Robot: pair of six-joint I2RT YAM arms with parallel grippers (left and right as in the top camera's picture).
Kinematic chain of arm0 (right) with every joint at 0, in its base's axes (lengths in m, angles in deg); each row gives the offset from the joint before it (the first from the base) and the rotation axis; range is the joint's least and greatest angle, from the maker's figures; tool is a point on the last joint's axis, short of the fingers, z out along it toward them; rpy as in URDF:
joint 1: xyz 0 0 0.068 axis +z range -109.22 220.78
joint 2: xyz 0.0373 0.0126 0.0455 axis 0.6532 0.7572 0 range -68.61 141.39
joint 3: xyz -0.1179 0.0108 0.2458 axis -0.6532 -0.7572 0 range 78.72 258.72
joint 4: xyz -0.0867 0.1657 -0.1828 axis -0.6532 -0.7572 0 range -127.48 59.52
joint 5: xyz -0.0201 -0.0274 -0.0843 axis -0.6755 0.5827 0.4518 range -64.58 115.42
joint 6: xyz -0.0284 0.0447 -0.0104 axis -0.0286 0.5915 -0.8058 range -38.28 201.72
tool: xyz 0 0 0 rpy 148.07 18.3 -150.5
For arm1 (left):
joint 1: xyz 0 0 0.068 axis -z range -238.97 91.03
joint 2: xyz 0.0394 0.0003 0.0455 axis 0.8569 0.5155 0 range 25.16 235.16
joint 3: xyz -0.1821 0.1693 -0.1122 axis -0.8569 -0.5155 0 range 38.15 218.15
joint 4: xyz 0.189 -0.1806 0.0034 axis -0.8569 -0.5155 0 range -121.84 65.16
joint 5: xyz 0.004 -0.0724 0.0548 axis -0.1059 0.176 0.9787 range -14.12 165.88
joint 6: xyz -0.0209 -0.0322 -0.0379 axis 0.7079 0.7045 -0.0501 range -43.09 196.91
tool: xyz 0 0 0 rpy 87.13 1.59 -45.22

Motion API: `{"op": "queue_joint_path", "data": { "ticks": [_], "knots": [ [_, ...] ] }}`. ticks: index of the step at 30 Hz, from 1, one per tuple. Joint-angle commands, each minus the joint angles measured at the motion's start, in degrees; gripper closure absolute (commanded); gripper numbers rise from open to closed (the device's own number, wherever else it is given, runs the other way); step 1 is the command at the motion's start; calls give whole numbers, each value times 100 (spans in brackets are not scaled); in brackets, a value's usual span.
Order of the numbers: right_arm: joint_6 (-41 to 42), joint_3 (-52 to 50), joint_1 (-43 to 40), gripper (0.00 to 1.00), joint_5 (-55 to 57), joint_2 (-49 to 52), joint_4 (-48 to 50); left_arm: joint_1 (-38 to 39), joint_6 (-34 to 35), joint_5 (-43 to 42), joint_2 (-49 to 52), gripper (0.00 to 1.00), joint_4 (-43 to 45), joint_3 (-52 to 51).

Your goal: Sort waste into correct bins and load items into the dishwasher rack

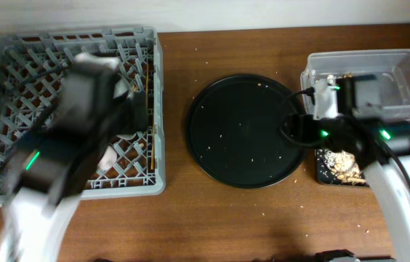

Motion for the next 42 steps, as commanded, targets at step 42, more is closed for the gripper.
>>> {"op": "queue_joint_path", "data": {
  "ticks": [42],
  "knots": [
    [-1099, -7066, -192, 1, 1047, -6937, 6148, -15, -52, -728, -1657, 1, -2761, 66]
  ]
}}
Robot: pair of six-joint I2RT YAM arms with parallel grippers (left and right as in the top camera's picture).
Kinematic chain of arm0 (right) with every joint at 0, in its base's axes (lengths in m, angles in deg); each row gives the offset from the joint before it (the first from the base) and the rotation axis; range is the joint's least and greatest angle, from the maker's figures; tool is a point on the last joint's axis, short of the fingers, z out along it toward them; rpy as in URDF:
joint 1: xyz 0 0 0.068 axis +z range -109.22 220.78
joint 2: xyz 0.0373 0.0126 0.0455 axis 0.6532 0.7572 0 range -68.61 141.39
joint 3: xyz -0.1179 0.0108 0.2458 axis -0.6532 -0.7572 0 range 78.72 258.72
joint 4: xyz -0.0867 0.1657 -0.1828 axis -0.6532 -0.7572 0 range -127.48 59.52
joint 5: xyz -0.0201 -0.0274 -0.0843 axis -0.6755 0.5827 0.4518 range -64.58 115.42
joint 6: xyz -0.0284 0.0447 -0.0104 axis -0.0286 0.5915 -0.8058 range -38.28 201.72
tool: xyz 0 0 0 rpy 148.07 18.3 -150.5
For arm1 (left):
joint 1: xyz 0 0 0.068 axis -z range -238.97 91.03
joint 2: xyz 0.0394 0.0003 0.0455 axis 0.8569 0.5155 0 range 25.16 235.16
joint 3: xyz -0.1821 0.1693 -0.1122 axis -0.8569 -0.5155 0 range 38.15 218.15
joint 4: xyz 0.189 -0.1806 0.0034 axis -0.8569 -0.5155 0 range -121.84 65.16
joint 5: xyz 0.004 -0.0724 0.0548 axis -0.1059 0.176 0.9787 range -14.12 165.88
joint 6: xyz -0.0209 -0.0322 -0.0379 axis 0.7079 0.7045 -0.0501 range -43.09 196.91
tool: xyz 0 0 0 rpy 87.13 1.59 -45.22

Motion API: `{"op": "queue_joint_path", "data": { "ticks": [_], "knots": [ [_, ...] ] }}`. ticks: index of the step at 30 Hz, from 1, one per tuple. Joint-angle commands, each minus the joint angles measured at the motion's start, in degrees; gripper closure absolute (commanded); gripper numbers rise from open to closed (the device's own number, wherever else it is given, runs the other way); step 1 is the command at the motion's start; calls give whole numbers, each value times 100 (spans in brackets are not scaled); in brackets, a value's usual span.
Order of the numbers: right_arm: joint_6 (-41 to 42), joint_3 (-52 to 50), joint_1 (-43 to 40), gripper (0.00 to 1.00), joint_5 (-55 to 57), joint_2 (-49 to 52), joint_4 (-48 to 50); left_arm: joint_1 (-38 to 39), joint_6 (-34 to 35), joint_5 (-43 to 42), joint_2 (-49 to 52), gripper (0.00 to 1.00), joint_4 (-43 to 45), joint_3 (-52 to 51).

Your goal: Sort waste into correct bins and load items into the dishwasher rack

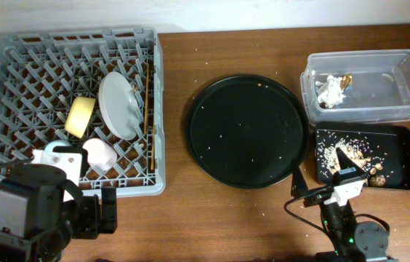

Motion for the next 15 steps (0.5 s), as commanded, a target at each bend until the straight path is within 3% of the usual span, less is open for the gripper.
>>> {"op": "queue_joint_path", "data": {
  "ticks": [1, 4, 9, 15],
  "knots": [
    [-33, -634, -52, 2, 131, -107, 761, -11, -33, -24, -11, 1, -4, 9],
    [-35, -802, -57, 2, 133, -107, 1047, -11, -33, -24, -11, 1, -2, 9],
    [-35, -802, -57, 2, 133, -105, 94, -11, -33, -24, -11, 1, -2, 9],
    [-35, -802, -57, 2, 136, -68, 37, -11, -33, -24, -11, 1, -2, 9]
  ]
}}
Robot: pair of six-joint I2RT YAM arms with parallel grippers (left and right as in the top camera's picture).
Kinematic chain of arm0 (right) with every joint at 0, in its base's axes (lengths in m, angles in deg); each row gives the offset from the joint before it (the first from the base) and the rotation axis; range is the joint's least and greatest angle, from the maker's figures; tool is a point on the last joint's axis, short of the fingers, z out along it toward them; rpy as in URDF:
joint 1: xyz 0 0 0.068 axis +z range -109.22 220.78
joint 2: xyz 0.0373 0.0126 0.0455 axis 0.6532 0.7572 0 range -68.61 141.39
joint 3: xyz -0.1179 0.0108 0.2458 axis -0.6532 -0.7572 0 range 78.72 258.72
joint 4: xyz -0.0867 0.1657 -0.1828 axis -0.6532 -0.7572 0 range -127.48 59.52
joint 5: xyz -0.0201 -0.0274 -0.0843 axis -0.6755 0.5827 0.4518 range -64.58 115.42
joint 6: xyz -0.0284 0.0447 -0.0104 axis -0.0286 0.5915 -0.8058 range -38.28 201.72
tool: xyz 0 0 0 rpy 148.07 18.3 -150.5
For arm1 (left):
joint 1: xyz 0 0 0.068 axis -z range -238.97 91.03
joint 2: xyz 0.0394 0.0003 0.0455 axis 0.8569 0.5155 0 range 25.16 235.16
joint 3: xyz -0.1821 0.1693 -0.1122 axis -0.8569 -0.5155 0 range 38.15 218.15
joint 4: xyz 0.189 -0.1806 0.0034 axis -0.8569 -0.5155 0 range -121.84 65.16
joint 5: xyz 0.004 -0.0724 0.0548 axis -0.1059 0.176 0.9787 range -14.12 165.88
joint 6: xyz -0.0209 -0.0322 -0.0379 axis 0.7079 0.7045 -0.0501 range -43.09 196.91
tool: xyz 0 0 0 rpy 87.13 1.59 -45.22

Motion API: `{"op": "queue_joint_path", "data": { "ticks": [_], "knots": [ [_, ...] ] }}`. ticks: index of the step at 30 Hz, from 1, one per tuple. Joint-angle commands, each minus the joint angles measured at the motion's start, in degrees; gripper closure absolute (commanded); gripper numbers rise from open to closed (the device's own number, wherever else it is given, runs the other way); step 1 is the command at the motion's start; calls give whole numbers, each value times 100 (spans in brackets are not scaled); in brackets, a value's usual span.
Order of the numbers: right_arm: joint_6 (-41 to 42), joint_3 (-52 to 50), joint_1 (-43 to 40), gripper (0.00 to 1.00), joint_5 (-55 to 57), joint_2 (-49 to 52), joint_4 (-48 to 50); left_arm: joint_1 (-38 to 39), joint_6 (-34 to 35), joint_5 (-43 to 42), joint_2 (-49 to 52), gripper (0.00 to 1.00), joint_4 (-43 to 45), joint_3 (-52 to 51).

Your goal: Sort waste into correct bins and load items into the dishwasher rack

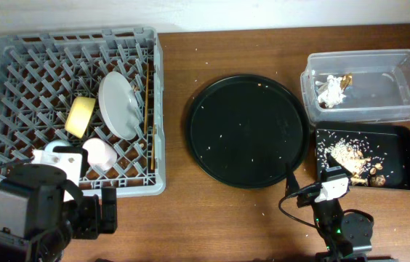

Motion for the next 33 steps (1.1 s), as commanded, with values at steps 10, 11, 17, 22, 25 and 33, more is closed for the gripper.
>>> {"op": "queue_joint_path", "data": {
  "ticks": [10, 11, 17, 22, 25, 33],
  "knots": [
    [0, -31, -48, 1, 52, -22, -39, -448, -31, 232, -98, 1, 1856, -234],
    [0, -31, -48, 1, 52, -22, -39, -748, -31, 175, -160, 1, 2675, -533],
    [0, -31, -48, 1, 52, -22, -39, -1679, -31, -887, -1502, 1, 6290, -3661],
    [0, -31, -48, 2, 52, -22, -39, -1967, -31, -1073, -3202, 1, 8249, -6194],
    [0, -31, -48, 2, 52, -22, -39, -1987, -28, -1003, -4164, 1, 8880, -7368],
    [0, -31, -48, 1, 52, -22, -39, -1985, -28, -901, -5569, 1, 10531, -9519]
  ]
}}
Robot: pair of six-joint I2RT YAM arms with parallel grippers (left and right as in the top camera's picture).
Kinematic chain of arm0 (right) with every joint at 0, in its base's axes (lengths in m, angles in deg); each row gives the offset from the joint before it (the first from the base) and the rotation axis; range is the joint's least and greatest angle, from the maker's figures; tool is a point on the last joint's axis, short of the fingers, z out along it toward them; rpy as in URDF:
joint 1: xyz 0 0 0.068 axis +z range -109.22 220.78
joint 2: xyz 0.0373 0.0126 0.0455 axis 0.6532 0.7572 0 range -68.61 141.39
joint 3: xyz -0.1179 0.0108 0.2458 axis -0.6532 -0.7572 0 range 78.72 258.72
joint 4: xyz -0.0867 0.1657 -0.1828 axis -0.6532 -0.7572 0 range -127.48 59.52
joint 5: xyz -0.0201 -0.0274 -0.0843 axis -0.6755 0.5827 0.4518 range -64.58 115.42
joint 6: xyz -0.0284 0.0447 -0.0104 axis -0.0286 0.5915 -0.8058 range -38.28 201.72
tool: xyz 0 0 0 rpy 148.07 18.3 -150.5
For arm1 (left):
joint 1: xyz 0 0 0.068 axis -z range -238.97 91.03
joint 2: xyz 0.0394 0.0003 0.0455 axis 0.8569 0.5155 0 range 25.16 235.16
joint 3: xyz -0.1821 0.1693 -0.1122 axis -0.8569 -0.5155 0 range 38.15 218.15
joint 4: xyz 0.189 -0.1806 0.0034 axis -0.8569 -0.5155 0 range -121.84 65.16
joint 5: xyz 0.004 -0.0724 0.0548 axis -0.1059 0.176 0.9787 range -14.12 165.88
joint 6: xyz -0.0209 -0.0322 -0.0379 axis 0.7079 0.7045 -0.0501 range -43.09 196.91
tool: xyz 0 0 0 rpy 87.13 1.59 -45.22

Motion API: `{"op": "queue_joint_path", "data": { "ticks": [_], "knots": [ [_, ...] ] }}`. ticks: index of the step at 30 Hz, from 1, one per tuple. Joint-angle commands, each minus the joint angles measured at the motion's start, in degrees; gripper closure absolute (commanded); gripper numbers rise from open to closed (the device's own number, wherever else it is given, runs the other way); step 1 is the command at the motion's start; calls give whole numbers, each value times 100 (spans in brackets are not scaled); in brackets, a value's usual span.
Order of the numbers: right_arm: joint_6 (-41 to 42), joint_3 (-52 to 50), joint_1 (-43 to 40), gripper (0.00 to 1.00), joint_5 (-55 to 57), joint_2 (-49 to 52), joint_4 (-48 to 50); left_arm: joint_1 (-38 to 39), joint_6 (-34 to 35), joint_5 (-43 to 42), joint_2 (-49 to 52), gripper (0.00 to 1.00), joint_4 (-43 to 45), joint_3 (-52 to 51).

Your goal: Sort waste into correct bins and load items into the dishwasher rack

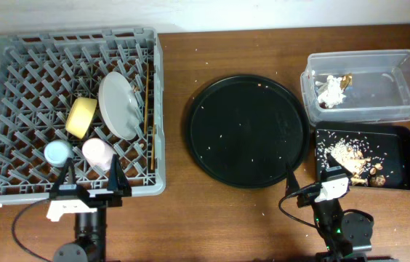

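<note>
The grey dishwasher rack [1, 109] at the left holds a grey plate [118, 105], a yellow cup [81, 118], a pink cup [97, 153] and a light blue cup [58, 151]. My left gripper [90, 179] stands open at the rack's front edge, with nothing between its fingers. At the far right, the clear bin [401, 80] holds crumpled waste [332, 89]. The black rectangular tray [401, 156] in front of it carries food scraps [347, 153]. My right gripper [314, 179] is open near that tray's front left corner, empty.
A round black tray [247, 131], dusted with crumbs, lies in the middle of the brown table. Crumbs are scattered on the wood around it. Both arm bases sit at the table's near edge.
The bulky left arm at the near left corner has swung round; its open gripper now points at the rack's front edge. The light blue cup shows in the rack. The right arm has not moved.
At first my left arm reached over the rack and my right gripper was at the clear bin's left end. Then both arms were back at the near edge, with the rack's dishes and the bin's waste in plain view. The right gripper shifted slightly left, then stayed.
</note>
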Motion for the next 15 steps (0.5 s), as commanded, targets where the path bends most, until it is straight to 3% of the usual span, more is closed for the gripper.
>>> {"op": "queue_joint_path", "data": {
  "ticks": [1, 6, 15],
  "knots": [
    [4, -31, -42, 2, 33, -33, -35, -33, -31, 35, -142, 1, 470, -765],
    [4, -31, -42, 2, 33, -33, -35, -24, -33, 57, -140, 1, -1080, -752],
    [4, -31, -42, 2, 33, -33, -35, -24, -33, 17, -129, 1, -1058, -750]
  ]
}}
